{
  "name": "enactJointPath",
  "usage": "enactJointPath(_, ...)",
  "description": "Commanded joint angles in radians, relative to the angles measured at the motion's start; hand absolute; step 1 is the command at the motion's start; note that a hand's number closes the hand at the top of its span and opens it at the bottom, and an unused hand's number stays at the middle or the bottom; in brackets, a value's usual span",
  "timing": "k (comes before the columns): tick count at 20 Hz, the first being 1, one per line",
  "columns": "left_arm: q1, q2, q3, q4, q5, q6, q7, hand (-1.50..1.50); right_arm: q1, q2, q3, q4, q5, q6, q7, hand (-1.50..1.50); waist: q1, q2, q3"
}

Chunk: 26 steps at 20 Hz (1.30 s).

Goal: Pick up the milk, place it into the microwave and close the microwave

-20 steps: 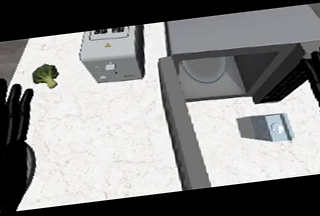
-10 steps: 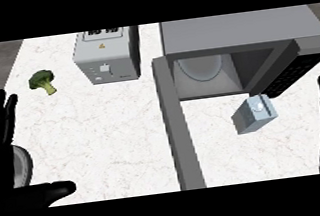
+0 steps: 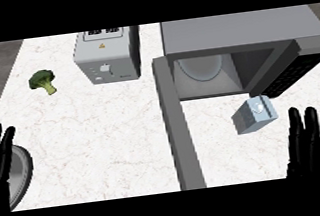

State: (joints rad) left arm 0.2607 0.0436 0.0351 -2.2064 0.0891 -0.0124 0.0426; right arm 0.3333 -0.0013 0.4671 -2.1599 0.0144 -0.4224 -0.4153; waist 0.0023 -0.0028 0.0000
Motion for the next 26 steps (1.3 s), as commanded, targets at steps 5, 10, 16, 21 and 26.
enactJointPath(5, 0.163, -0.037, -0.031, -0.016, -0.021, -0.054, -0.126, -1.50, 0.054, 0.001, 0.034, 0.019, 0.082, -0.189, -0.052, -1.50, 0.001, 0.000, -0.001)
enactJointPath(10, 0.262, -0.043, -0.036, -0.051, -0.011, -0.081, -0.185, -1.50, -0.032, 0.001, -0.075, 0.156, -0.001, -0.273, -0.111, -1.50, 0.008, 0.002, 0.000)
enactJointPath(16, 0.322, -0.043, -0.043, -0.089, 0.001, -0.108, -0.185, -1.50, 0.002, 0.001, -0.096, 0.204, -0.030, -0.277, -0.189, -1.50, 0.002, 0.001, 0.000)
enactJointPath(21, 0.320, -0.038, 0.008, -0.057, 0.029, -0.141, -0.222, -1.50, -0.098, -0.007, -0.230, 0.354, -0.151, -0.222, -0.241, -1.50, 0.003, 0.002, 0.000)
enactJointPath(26, 0.360, -0.043, -0.057, -0.115, 0.020, -0.129, -0.197, -1.50, -0.067, -0.011, -0.279, 0.432, -0.213, -0.193, -0.308, -1.50, 0.002, 0.002, 0.000)
